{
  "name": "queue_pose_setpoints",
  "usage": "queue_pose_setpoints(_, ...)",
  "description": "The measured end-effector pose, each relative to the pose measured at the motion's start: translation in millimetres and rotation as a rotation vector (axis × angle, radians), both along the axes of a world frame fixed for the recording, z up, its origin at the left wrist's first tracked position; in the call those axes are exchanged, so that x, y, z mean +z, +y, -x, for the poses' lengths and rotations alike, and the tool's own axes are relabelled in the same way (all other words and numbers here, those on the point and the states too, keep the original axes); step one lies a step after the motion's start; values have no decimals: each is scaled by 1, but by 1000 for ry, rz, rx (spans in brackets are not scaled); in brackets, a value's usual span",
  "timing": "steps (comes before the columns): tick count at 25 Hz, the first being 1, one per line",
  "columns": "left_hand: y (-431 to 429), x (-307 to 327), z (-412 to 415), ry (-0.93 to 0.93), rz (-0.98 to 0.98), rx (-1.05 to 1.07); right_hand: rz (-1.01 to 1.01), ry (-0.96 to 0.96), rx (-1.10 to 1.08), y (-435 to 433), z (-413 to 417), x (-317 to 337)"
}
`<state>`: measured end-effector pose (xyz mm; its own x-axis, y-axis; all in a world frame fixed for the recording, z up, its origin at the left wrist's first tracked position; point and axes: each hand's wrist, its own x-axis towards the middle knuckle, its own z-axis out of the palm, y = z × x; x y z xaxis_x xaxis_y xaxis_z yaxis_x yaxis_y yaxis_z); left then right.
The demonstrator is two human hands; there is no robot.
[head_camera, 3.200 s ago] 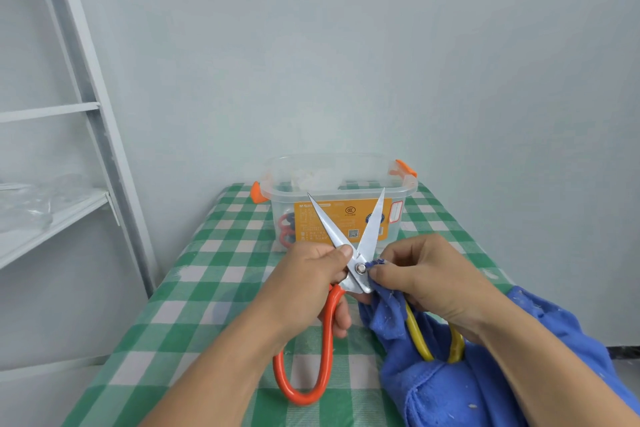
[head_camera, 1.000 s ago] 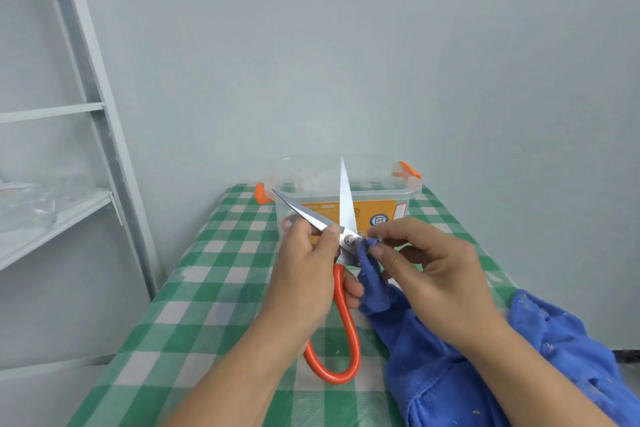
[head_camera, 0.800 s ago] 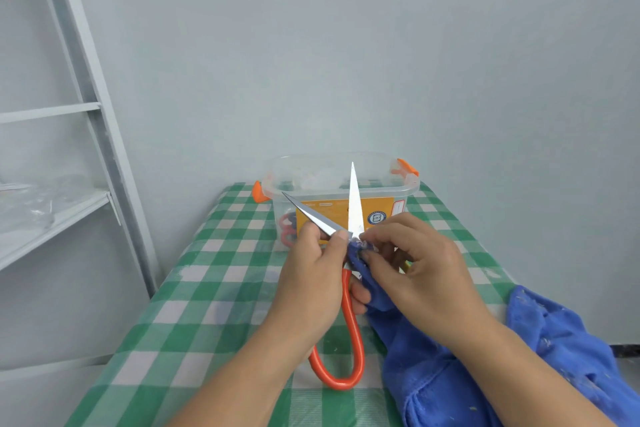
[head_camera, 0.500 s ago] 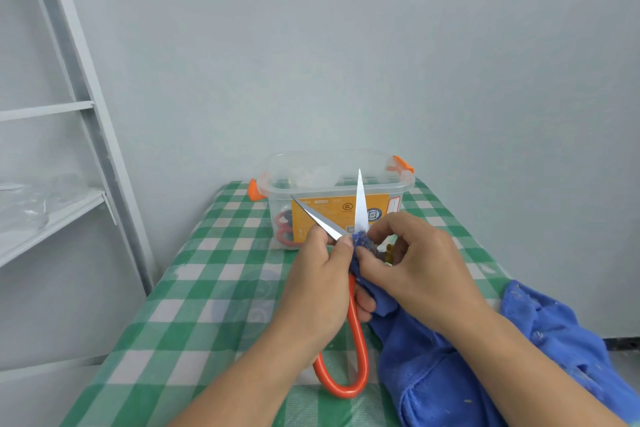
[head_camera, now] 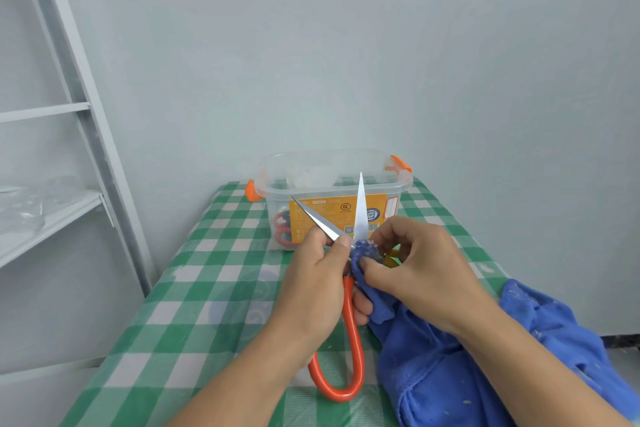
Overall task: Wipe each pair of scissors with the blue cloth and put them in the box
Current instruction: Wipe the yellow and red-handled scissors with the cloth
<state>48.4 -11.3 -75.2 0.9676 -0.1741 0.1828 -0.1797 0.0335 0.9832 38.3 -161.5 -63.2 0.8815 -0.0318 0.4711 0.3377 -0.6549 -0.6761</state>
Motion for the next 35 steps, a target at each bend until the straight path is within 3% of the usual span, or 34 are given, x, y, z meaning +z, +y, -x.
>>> queue_pose_setpoints(8, -3, 2, 2, 8, 33, -28, -110, 37, 34, -2, -2, 1)
queue_pose_setpoints(14, -1, 4, 4, -7, 15, -34, -64, 11, -10, 0, 1, 1)
queue_pose_setpoints(19, -2, 2, 3, -35, 4, -8, 65, -40, -185, 19, 5, 3)
queue_pose_setpoints(25, -4, 2, 4, -52, 5, -25, -172, 20, -138, 10, -2, 2)
queue_pose_setpoints(30, -3, 2, 2, -36, -1, 1, -141, 69, -32, 13, 2, 1)
queue_pose_setpoints(35, -6, 5, 4, -50, 0, 8, -248, 52, -56, 12, -1, 4)
